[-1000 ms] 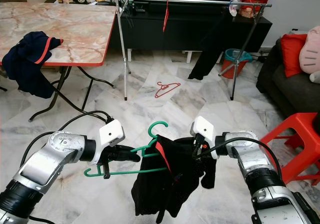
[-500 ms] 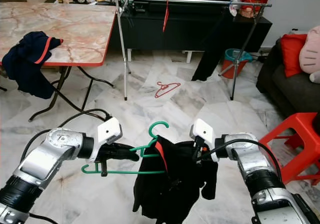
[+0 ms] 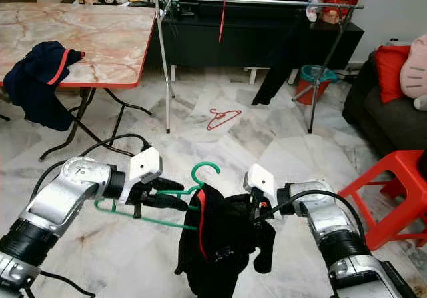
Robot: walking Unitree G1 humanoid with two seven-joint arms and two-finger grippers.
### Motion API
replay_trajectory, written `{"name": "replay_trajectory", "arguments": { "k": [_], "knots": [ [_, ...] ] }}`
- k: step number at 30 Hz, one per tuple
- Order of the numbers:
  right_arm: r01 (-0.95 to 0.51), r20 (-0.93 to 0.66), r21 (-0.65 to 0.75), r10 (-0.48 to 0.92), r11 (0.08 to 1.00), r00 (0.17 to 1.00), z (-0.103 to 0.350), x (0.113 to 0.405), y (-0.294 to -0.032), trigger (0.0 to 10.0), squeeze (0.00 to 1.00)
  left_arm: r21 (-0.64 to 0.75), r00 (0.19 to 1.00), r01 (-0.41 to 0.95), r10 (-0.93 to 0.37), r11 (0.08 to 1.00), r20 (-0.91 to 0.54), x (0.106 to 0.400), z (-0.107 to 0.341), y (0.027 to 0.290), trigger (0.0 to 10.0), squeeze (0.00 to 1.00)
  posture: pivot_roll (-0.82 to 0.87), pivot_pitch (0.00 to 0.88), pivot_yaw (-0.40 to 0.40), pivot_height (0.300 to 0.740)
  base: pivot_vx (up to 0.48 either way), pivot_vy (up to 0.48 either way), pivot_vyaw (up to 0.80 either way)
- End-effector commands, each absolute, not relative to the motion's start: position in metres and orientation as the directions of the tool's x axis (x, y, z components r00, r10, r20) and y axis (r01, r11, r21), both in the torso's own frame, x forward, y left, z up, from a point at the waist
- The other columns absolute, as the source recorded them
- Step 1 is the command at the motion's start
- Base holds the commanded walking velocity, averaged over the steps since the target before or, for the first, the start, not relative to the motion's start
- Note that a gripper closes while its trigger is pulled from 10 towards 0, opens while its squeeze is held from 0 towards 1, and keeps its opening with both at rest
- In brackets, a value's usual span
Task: Hang hanger
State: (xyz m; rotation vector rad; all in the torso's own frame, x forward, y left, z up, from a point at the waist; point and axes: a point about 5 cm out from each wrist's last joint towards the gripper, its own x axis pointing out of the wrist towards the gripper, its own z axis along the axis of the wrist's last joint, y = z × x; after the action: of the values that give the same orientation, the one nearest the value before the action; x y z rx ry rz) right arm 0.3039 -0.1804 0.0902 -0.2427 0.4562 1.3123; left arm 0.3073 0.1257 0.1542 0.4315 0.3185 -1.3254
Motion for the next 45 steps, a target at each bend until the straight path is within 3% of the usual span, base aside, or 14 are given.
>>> {"name": "replay_trajectory", "arguments": {
  "k": [1,12,18,20,23,24,25,28,31,35,37,38,39,45],
  "knots": [
    [-0.967,-0.443,0.063,0.875,0.246,0.194,0.096,0.304,-0.183,0.0,0.0,0.175,0.277,0.96,-0.846,0.22,-0.455,0.315,0.164,0.136,10.0,1.0,-0.11,0.0,-0.092,0.74,0.0,0.0,0.0],
    [-0.972,-0.465,0.071,0.869,0.225,0.167,0.094,0.301,-0.182,0.0,0.0,0.172,0.288,0.957,-0.855,0.235,-0.432,0.322,0.176,0.151,10.0,1.0,-0.11,0.0,-0.092,0.74,0.0,0.0,0.0],
    [-0.966,-0.467,0.069,0.864,0.248,0.189,0.094,0.3,-0.186,0.0,0.0,0.267,0.492,0.867,-0.808,0.421,-0.324,0.34,0.194,0.173,10.0,1.0,-0.12,0.0,-0.094,0.74,0.0,0.0,0.0],
    [-0.959,-0.481,0.054,0.848,0.28,0.22,0.093,0.302,-0.188,0.0,0.0,0.332,0.615,0.783,-0.735,0.526,-0.285,0.349,0.199,0.188,10.0,1.0,-0.12,0.0,-0.094,0.74,0.0,0.0,0.0],
    [-0.942,-0.482,0.029,0.83,0.335,0.28,0.093,0.307,-0.19,0.0,0.0,0.341,0.701,0.705,-0.683,0.622,-0.205,0.354,0.207,0.198,10.0,0.99,-0.11,0.0,-0.094,0.74,0.0,0.0,0.0],
    [-0.933,-0.492,0.014,0.815,0.359,0.306,0.092,0.309,-0.191,0.0,0.0,0.336,0.757,0.64,-0.642,0.691,-0.124,0.357,0.212,0.203,10.0,0.58,-0.11,0.0,-0.095,0.74,0.0,0.0,0.0],
    [-0.93,-0.497,0.008,0.808,0.369,0.316,0.091,0.31,-0.191,0.0,0.0,0.332,0.782,0.607,-0.618,0.722,-0.085,0.358,0.214,0.205,10.0,0.0,-0.11,0.0,-0.095,0.74,0.0,0.0,0.0],
    [-0.92,-0.503,-0.003,0.794,0.392,0.34,0.09,0.312,-0.191,0.0,0.0,0.326,0.819,0.549,-0.573,0.77,-0.026,0.359,0.216,0.207,10.0,0.0,-0.11,0.0,-0.096,0.74,0.0,0.0,0.0],
    [-0.87,-0.508,-0.041,0.739,0.492,0.442,0.089,0.32,-0.194,0.0,0.0,0.278,0.914,0.361,-0.397,0.89,0.087,0.362,0.216,0.222,10.0,0.0,-0.11,0.0,-0.095,0.74,0.0,0.0,0.0],
    [-0.815,-0.502,-0.088,0.681,0.573,0.533,0.091,0.328,-0.195,0.0,0.0,0.24,0.967,0.184,-0.22,0.953,0.131,0.361,0.21,0.241,10.0,0.0,-0.11,0.0,-0.094,0.74,0.0,0.0,0.0],
    [-0.799,-0.5,-0.098,0.664,0.594,0.555,0.091,0.33,-0.195,0.0,0.0,0.229,0.974,0.145,-0.18,0.963,0.139,0.36,0.208,0.246,10.0,0.0,-0.11,0.0,-0.094,0.74,0.0,0.0,0.0],
    [-0.759,-0.498,-0.131,0.62,0.637,0.606,0.093,0.336,-0.195,0.0,0.0,0.195,0.985,0.059,-0.089,0.979,0.146,0.359,0.204,0.256,10.0,0.0,-0.11,0.0,-0.094,0.74,0.0,0.0,0.0],
    [-0.669,-0.494,-0.161,0.527,0.726,0.691,0.095,0.346,-0.196,0.0,0.0,0.095,0.987,-0.11,0.097,0.989,0.13,0.354,0.191,0.279,10.0,0.0,-0.11,0.0,-0.093,0.74,0.0,0.0,0.0],
    [-0.572,-0.456,-0.155,0.455,0.805,0.765,0.097,0.357,-0.185,0.0,0.0,0.073,0.96,-0.279,0.278,0.957,0.022,0.341,0.153,0.299,10.0,0.0,-0.11,0.0,-0.09,0.74,0.0,0.0,0.0]
  ]
}}
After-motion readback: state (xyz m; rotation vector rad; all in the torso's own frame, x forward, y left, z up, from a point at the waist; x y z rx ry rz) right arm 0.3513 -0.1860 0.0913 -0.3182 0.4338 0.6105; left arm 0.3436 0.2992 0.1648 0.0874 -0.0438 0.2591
